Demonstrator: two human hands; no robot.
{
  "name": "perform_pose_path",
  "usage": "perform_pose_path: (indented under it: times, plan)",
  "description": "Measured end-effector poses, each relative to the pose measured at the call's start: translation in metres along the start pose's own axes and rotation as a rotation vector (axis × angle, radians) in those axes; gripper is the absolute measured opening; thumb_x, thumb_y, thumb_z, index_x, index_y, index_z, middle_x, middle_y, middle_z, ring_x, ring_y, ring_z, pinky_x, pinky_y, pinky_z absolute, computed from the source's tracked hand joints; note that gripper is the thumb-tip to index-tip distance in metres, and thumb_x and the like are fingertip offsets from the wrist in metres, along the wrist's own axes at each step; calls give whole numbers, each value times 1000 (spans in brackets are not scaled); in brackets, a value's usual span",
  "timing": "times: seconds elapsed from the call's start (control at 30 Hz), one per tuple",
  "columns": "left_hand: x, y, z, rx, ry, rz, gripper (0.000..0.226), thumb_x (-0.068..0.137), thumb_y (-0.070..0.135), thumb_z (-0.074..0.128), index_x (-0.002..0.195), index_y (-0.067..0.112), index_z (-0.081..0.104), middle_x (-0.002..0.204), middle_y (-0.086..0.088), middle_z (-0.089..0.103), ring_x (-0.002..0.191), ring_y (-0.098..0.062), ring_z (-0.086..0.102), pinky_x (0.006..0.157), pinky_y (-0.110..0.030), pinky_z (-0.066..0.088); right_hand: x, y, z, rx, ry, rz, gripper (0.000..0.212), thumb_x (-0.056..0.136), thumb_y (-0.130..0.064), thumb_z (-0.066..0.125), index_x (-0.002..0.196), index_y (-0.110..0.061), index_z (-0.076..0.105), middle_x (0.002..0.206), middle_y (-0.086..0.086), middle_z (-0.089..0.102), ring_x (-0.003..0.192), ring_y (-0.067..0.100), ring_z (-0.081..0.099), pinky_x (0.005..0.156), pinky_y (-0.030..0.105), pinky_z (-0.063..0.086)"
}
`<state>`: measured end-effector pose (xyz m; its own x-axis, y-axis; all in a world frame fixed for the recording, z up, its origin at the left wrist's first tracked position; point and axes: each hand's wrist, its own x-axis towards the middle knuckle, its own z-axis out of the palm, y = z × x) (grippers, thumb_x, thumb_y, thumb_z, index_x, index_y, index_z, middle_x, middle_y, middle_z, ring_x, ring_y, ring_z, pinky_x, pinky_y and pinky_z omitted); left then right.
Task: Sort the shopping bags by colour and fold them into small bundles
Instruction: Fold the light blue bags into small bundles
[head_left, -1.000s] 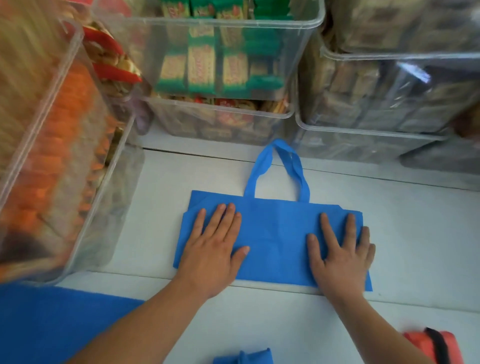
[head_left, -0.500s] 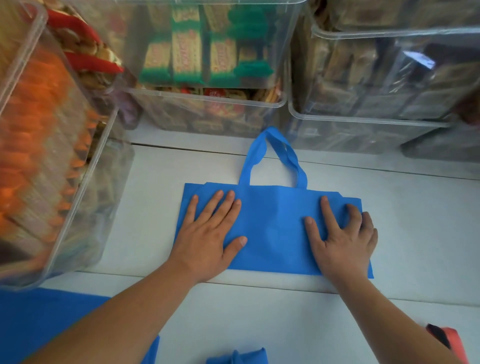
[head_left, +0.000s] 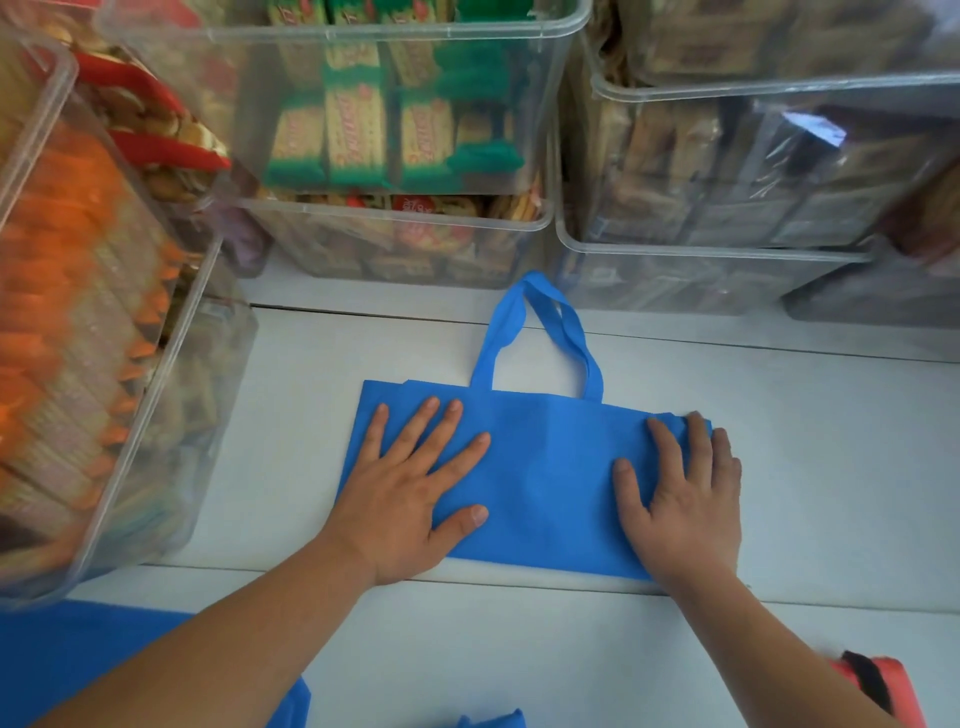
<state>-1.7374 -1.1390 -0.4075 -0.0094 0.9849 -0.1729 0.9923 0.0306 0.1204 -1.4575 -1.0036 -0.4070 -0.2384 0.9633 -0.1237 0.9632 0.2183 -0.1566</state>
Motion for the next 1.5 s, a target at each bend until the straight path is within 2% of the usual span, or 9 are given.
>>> perform_pose_path:
  times: [0.13,0.23,0.4,0.77,0.87,1.0,1.2,1.3,1.5]
  plan:
    - [2,4,0,19,14,-32,75,96,79,17,161,42,13,172,1,2,158,-22,-4,122,-65,8,-2,-3,-4,-124,-69,51,71,97,-57,12,163,-30,14,170,11,-7,155,36,-4,124,58,2]
    - [3,5,2,16,28,-62,76,95,79,19,161,41,17,172,0,5,159,-23,-1,122,-65,8,-7,-23,-10,-158,-9,-152,69,94,-38,32,162,-32,22,171,12,8,154,45,3,120,69,5]
    - [6,10,4,-10,37,-130,87,88,87,20,161,42,14,172,0,0,158,-22,-7,122,-65,4,-18,-42,4,-126,-135,-180,78,88,-87,15,157,-55,-3,171,-9,-8,156,37,-12,119,68,-7]
    - [-34,-42,0,-233,11,170,57,103,67,32,156,47,31,171,8,7,158,-13,0,128,-41,1,-12,-45,-3,-215,-238,-176,80,83,-90,3,151,-56,-23,167,-6,-25,153,33,-25,117,68,-14]
    - [-42,-42,0,-287,133,161,52,98,62,50,143,38,57,158,1,42,148,-20,34,123,-39,26,-18,-53,-7,-244,-66,-282,73,94,-78,23,160,-49,10,168,11,9,155,41,8,120,66,-7]
    - [-40,-33,-9,-284,249,125,42,89,53,68,120,25,70,117,3,55,108,-21,52,94,-33,48,-40,-58,-12,2,158,-601,37,96,-43,53,125,-26,67,126,9,57,112,38,57,91,52,53]
    - [-50,-34,-11,-391,180,124,19,85,44,74,82,25,71,104,18,65,96,-6,60,68,-31,55,-54,-52,-12,192,-31,-560,24,90,-50,66,108,-38,77,120,-10,58,115,22,52,59,32,55]
    - [-51,-42,-14,-562,112,45,21,80,35,84,96,24,78,112,22,67,102,1,58,83,-25,52,-54,-52,-15,246,-96,-497,29,90,-59,61,111,-45,75,125,-17,54,122,16,46,63,34,55]
    - [-53,-37,-14,-495,142,113,8,93,23,72,87,19,74,108,20,65,95,-7,58,74,-31,52,-54,-49,-23,252,-224,-469,44,83,-75,53,119,-54,69,131,-27,43,128,5,33,78,28,47]
